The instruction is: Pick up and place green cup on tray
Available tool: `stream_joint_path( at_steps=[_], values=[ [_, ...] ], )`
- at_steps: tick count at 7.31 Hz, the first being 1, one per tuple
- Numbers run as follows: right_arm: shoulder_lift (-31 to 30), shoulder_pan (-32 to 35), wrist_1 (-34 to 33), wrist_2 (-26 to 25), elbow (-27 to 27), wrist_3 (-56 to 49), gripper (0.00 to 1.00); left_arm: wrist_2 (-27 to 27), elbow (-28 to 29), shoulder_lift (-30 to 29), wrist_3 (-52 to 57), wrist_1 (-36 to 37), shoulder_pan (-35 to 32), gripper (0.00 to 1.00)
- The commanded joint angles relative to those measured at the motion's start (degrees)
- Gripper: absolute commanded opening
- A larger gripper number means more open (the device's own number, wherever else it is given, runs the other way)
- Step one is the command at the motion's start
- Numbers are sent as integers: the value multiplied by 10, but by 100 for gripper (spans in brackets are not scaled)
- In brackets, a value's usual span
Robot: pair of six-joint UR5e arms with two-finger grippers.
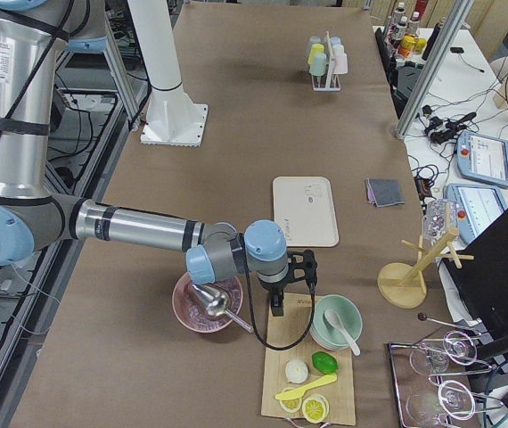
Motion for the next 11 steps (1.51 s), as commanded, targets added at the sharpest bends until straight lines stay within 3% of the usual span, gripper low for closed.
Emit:
stream_joint_path(
  at_steps=[1, 5, 6, 7, 8, 11],
  values=[
    [0, -5, 43, 14, -10, -4, 100, 0, 0, 0, 0, 0, -1, 98],
    [3, -18, 68, -22, -16, 1, 100, 2, -5, -5, -1, 3, 0, 98],
    [19, -21, 30, -12, -31, 46, 100, 2, -5, -17, -5, 7, 1, 98],
    [37, -24, 18, 26, -30, 132, 100, 1, -8, -29, -7, 7, 2, 98],
    [41, -48, 24, 41, -26, 153, 100, -1, -19, -43, -20, 13, 4, 98],
    [106, -129, 28, 30, -30, 249, 100, 1, -125, -49, -94, 78, 66, 98]
  ],
)
